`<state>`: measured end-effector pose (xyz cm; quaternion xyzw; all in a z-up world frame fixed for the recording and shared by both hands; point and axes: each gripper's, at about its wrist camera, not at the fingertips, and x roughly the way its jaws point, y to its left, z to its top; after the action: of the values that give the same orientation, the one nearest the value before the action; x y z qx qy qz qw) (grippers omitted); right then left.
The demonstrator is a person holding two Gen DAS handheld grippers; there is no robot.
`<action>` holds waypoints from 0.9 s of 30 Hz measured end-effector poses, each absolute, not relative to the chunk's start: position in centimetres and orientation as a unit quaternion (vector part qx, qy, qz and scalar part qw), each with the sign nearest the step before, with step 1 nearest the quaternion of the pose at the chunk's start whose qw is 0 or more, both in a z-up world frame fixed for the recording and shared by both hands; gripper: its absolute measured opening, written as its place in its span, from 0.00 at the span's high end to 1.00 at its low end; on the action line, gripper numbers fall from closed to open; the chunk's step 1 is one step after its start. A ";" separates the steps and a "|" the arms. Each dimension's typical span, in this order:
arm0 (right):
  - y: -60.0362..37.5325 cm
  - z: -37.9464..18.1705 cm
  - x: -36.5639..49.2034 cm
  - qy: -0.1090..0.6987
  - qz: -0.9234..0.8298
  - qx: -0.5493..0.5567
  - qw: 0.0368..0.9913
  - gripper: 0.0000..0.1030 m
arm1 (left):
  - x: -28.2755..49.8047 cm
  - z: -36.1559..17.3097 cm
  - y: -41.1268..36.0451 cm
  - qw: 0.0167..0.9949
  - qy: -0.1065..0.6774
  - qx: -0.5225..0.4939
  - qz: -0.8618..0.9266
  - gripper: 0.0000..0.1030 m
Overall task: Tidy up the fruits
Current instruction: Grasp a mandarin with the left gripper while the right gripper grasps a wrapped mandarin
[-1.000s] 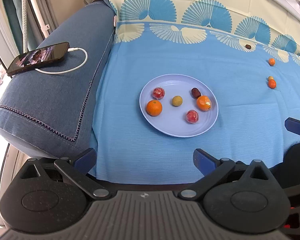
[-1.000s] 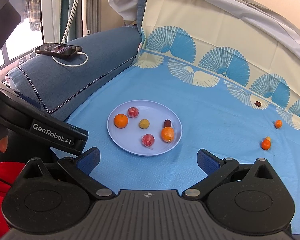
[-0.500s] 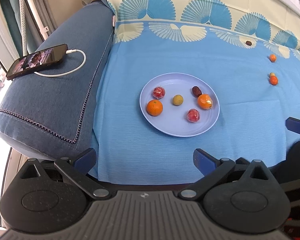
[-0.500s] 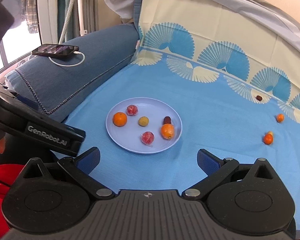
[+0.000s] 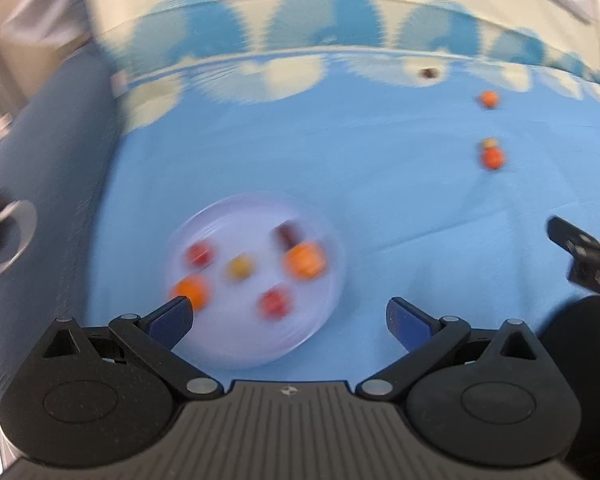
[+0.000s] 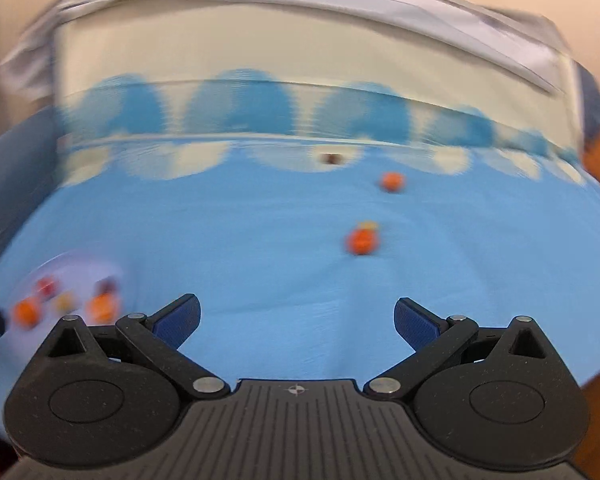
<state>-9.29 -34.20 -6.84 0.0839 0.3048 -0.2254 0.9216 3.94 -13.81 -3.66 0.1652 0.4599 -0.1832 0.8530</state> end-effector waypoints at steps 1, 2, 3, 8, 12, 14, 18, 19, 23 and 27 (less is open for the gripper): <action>-35.9 -7.1 -9.0 0.300 -0.236 0.086 0.920 0.01 | 4.5 -3.9 -15.8 0.851 0.456 0.169 -0.198 0.00; -38.0 -7.3 -8.5 0.293 -0.249 0.085 0.919 0.01 | 5.0 -4.2 -17.9 0.848 0.453 0.175 -0.213 0.00; -40.1 -7.5 -7.9 0.284 -0.261 0.084 0.919 0.01 | 5.5 -4.6 -20.0 0.844 0.450 0.181 -0.228 0.00; -49.5 -9.4 -2.9 0.286 -0.243 0.093 0.922 0.01 | 7.9 -8.6 -31.7 0.815 0.440 0.219 -0.306 0.00; -55.6 -12.6 2.3 0.326 -0.224 0.107 0.912 0.01 | 9.4 -12.9 -39.4 0.795 0.422 0.262 -0.347 0.00; -57.7 -14.3 5.0 0.328 -0.218 0.089 0.915 0.01 | 10.5 -15.1 -42.5 0.785 0.425 0.276 -0.356 0.00; -61.0 -16.8 10.3 0.330 -0.201 0.101 0.917 0.01 | 12.8 -18.2 -46.0 0.784 0.430 0.283 -0.347 0.00; -61.6 -17.1 11.3 0.329 -0.202 0.116 0.915 0.01 | 13.6 -18.8 -46.6 0.786 0.432 0.280 -0.342 0.00; -62.4 -18.6 15.6 0.314 -0.193 0.127 0.921 0.01 | 15.9 -20.1 -47.1 0.786 0.453 0.240 -0.345 0.00; -62.8 -20.8 19.1 0.357 -0.191 0.106 0.908 0.00 | 16.6 -21.0 -47.5 0.784 0.458 0.238 -0.345 0.00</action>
<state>19.11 -62.82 -20.83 0.1062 0.3567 -0.1909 0.9083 16.56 -47.48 -20.99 0.2378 0.4580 -0.3453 0.7839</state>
